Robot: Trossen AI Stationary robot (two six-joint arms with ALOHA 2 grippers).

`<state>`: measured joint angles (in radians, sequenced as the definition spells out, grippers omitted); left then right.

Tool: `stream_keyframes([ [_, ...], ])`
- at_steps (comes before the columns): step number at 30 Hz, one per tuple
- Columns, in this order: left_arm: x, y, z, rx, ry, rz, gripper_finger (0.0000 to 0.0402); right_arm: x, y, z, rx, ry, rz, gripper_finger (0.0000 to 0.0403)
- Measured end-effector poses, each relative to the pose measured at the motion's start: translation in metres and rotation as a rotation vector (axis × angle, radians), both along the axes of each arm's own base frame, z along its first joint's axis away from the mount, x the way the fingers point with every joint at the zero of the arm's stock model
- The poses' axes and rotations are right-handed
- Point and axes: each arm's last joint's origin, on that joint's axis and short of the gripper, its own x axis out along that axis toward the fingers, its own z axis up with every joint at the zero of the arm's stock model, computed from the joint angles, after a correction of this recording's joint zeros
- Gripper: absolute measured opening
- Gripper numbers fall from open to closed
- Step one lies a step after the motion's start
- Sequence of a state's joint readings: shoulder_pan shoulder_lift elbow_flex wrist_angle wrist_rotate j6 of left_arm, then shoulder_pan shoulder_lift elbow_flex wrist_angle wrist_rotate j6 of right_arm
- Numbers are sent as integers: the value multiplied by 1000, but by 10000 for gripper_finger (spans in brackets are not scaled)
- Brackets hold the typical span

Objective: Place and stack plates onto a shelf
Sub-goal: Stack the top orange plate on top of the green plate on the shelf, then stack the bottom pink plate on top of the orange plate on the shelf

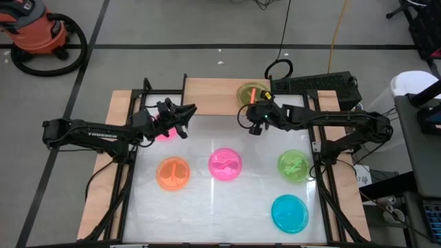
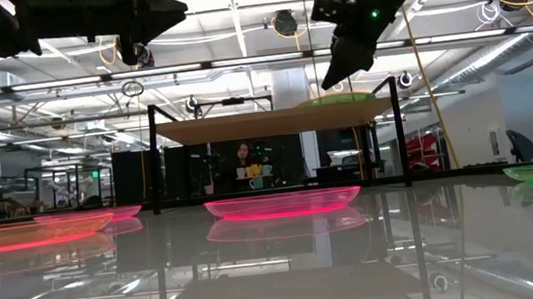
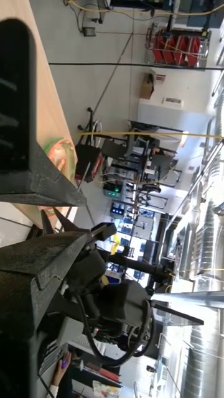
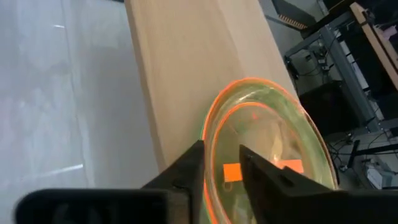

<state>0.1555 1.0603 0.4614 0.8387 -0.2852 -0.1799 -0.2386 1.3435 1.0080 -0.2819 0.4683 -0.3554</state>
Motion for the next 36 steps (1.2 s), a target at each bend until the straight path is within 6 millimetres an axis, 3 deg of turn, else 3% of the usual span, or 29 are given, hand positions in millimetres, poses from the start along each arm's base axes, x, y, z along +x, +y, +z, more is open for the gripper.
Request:
stream_keyframes([
  [5,0,-1,-1,5,8,-25,81,-1,4,4,-2,-15,11,134],
  [10,3,-3,-2,34,54,-94,81,-7,16,20,-17,-92,49,152],
  [18,18,-10,9,20,399,-202,81,-29,46,46,55,-240,90,146],
  [22,25,-22,4,84,521,-258,81,-41,62,43,88,-264,135,146],
  [30,46,-49,-3,296,593,-364,81,-72,79,31,137,-321,183,144],
  [36,63,-81,-25,353,739,-495,81,-92,86,28,193,-402,198,144],
])
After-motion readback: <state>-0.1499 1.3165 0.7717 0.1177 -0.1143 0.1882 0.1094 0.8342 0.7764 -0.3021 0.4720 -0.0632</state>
